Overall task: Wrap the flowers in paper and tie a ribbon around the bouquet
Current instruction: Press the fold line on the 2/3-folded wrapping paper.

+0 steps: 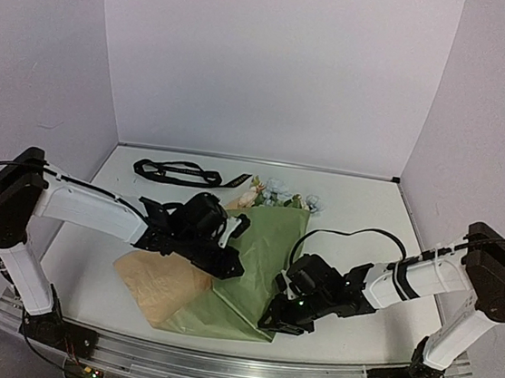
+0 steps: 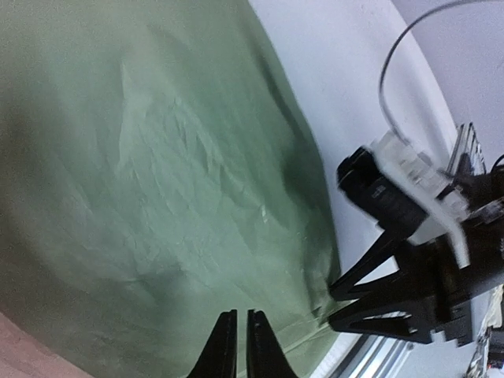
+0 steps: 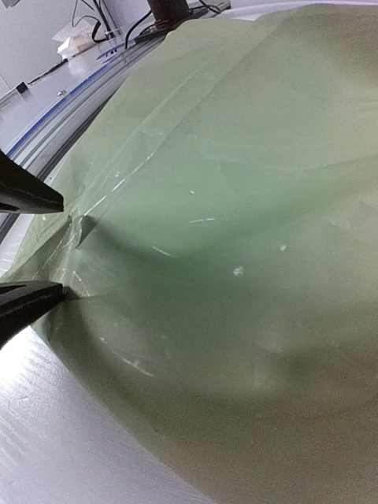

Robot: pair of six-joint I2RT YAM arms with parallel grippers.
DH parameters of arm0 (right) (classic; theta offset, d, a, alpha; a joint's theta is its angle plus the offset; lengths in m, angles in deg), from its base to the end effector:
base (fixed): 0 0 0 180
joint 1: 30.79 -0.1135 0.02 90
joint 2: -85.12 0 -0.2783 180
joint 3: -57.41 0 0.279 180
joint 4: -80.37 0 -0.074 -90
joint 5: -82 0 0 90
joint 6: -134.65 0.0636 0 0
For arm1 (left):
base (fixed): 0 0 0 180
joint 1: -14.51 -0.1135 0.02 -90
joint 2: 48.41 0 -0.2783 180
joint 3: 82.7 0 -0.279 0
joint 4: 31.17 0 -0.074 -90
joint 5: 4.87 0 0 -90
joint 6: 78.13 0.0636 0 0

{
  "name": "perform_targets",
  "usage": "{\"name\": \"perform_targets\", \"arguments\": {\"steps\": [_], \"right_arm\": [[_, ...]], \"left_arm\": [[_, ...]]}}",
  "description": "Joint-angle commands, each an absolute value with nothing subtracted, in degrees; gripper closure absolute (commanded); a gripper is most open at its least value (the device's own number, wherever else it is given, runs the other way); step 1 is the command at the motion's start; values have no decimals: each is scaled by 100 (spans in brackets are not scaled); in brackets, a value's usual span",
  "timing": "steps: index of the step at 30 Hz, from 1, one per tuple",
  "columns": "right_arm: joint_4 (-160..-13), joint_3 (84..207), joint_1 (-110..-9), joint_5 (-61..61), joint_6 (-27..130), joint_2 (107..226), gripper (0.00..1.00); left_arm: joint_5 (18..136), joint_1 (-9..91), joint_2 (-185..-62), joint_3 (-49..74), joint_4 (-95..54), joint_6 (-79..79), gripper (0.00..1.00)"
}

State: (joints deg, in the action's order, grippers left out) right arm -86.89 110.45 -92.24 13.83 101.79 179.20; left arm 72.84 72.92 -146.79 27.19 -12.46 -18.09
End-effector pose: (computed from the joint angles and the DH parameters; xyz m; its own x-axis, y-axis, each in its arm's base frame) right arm 0.1364 0.3002 0.1006 -0.9824 -0.1740 -0.0686 -0.1755 0.7313 0.6591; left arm 0.1976 -0.3471 0.1572 -0.7854 0.3457 -0.5134 0.5957 0.6473 -0.4755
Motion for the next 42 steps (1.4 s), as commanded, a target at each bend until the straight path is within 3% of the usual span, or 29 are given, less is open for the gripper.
{"name": "perform_targets", "arguments": {"steps": [1, 13, 26, 42], "right_arm": [[-8577, 11144, -9252, 1188, 10271, 17858, 69], [-8794, 11453, -9033, 1058, 10553, 17782, 68], [-11091, 10898, -8258, 868, 11808, 18886, 71], [-11220, 10838, -7368, 860, 11697, 18666, 71]], "left_arm": [[6870, 7315, -14992, 2975, -1840, -2055, 99], [6989, 7317, -15566, 3157, -1761, -2120, 100], [7061, 7313, -15689, 3193, -1569, -2053, 100], [7142, 7304, -15780, 3182, -1393, -1957, 100]]}}
